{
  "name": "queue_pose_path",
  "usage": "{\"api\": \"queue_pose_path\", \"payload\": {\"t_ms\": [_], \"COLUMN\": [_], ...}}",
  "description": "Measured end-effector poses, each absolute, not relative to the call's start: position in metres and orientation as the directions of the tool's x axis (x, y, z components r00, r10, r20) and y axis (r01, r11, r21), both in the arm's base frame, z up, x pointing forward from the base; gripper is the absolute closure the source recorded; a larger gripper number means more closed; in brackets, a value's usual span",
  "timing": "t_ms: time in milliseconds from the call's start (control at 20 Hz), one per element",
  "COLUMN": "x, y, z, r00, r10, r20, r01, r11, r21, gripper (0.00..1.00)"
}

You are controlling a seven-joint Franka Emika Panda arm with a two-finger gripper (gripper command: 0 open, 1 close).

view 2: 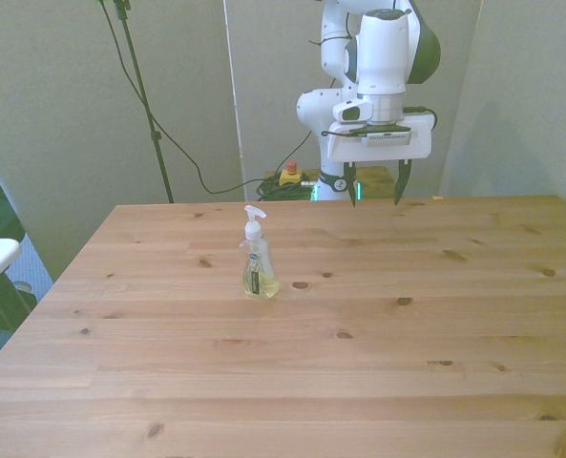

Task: Knock down the sanitizer

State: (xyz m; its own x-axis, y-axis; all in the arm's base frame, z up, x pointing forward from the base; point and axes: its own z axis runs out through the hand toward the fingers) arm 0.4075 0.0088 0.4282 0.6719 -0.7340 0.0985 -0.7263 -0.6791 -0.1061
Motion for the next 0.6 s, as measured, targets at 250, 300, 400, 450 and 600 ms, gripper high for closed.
{"api": "queue_pose_path", "payload": {"t_ms": [250, 300, 400, 450, 600], "x": [0.409, 0.410, 0.412, 0.414, 0.422], "y": [-0.002, -0.009, -0.029, -0.040, -0.075], "z": [0.427, 0.427, 0.428, 0.429, 0.430], "r00": [0.657, 0.647, 0.621, 0.604, 0.553], "r10": [-0.747, -0.756, -0.776, -0.789, -0.824], "r20": [0.096, 0.101, 0.109, 0.111, 0.121], "r01": [-0.740, -0.749, -0.770, -0.783, -0.819], "r11": [-0.664, -0.655, -0.630, -0.614, -0.565], "r21": [-0.103, -0.101, -0.096, -0.098, -0.101], "gripper": [0.00, 0.00, 0.00, 0.00, 0.00]}}
